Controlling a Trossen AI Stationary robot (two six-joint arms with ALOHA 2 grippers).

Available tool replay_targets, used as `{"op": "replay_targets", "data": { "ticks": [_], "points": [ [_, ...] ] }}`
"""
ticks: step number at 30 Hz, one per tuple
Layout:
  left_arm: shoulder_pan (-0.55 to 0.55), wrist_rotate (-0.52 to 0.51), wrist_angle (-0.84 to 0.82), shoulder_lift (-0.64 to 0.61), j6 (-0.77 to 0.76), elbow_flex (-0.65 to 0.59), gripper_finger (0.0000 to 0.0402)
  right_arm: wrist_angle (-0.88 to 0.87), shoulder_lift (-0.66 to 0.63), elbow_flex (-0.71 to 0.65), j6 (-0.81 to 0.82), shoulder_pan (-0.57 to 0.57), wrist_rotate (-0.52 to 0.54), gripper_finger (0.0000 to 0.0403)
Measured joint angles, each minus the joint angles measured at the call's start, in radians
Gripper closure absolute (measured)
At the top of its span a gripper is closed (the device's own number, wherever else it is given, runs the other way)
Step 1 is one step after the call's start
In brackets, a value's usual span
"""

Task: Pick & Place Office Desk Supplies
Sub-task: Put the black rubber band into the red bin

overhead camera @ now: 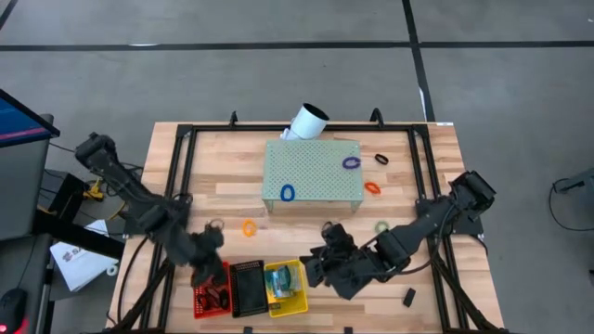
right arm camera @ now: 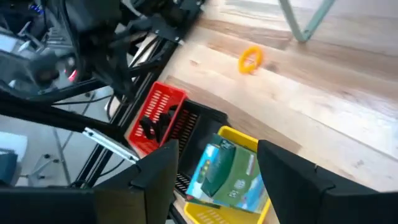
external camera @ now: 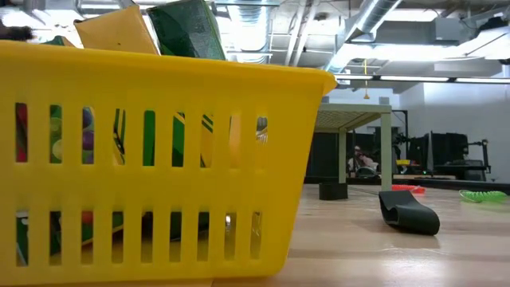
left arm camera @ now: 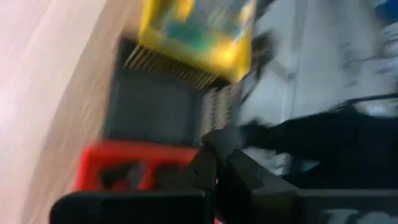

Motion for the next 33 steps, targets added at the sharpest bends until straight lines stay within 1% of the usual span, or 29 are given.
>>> {"op": "replay_targets", "data": {
  "ticks": [2, 4, 8, 10, 13, 17, 22, 26, 29, 33],
  "points": [
    [-0.065, -0.029, -0.060, 0.028, -0.069, -0.001, 0.0398, -0.017, 0.000, 0.000, 0.034, 0.008, 0.016, 0.0188],
    [-0.114, -0.046, -0.083, 0.063, -0.123, -0.001, 0.0397, -0.031, 0.000, 0.000, 0.055, 0.017, 0.026, 0.0188],
    [-0.174, -0.072, -0.093, 0.152, -0.185, -0.001, 0.0393, -0.039, 0.000, 0.000, 0.071, 0.020, 0.026, 0.0188],
    [-0.189, -0.073, -0.108, 0.198, -0.198, -0.001, 0.0381, -0.039, 0.000, 0.000, 0.076, 0.020, 0.027, 0.0188],
    [-0.191, -0.063, -0.140, 0.259, -0.236, -0.001, 0.0345, -0.042, 0.000, 0.000, 0.078, 0.021, 0.027, 0.0188],
    [-0.186, -0.048, -0.140, 0.292, -0.255, -0.001, 0.0275, -0.043, 0.000, 0.000, 0.080, 0.022, 0.024, 0.0188],
    [-0.185, -0.047, -0.156, 0.278, -0.270, -0.001, 0.0183, -0.059, 0.000, 0.000, 0.092, 0.023, 0.015, 0.0188],
    [-0.185, -0.048, -0.186, 0.232, -0.270, -0.001, 0.0132, -0.156, 0.000, 0.000, 0.167, 0.023, -0.007, 0.0188],
    [-0.185, -0.067, -0.214, 0.172, -0.265, -0.001, 0.0113, -0.250, 0.000, 0.000, 0.252, 0.024, -0.046, 0.0188],
    [-0.185, -0.127, -0.202, 0.062, -0.175, -0.001, 0.0111, -0.324, 0.006, -0.011, 0.346, 0.031, -0.127, 0.0188]
  ]
}}
